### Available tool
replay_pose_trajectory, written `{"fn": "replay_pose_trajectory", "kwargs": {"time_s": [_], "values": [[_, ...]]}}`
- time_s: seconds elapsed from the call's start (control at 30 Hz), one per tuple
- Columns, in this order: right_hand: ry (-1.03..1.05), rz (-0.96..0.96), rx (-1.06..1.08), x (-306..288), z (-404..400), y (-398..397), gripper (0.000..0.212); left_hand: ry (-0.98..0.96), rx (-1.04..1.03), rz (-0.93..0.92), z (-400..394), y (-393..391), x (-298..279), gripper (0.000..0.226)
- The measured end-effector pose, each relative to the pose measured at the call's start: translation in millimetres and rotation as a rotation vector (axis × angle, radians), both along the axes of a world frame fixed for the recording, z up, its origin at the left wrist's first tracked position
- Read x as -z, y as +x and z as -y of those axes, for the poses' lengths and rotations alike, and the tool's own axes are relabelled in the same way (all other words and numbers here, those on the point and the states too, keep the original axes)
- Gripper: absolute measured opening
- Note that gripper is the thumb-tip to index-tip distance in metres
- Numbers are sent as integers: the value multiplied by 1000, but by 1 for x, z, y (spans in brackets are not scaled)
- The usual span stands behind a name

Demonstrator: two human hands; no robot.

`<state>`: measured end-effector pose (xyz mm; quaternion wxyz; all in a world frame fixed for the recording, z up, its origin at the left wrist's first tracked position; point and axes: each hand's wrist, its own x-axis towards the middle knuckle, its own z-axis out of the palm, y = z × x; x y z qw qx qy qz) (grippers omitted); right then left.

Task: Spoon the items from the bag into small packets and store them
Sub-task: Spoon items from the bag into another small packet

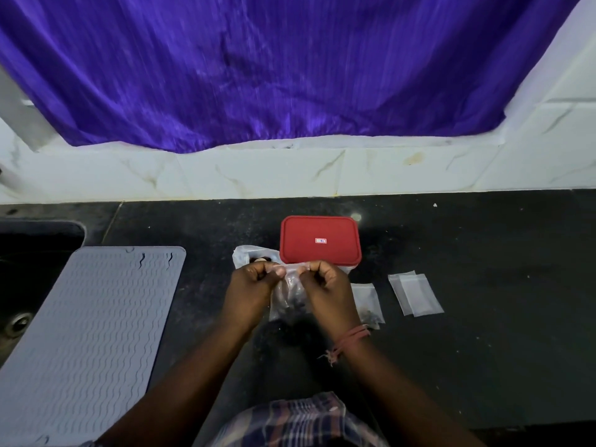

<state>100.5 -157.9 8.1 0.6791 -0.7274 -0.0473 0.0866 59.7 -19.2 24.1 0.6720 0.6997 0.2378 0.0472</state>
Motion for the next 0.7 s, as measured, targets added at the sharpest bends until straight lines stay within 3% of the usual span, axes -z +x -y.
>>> {"fn": "replay_pose_trajectory", "kwargs": {"time_s": [0.2,0.47,0.57,0.7], "values": [[-66,-19,83,19,28,6,17,14,30,-147,17,12,13,6],[-84,-273,136,55,61,-2,15,-295,21,-326,57,22,40,11],[-230,-256,155,66,75,-3,4,-322,-21,-363,69,35,58,15],[-385,-285,156,93,86,10,14,-293,-66,-410,79,46,79,18]]}}
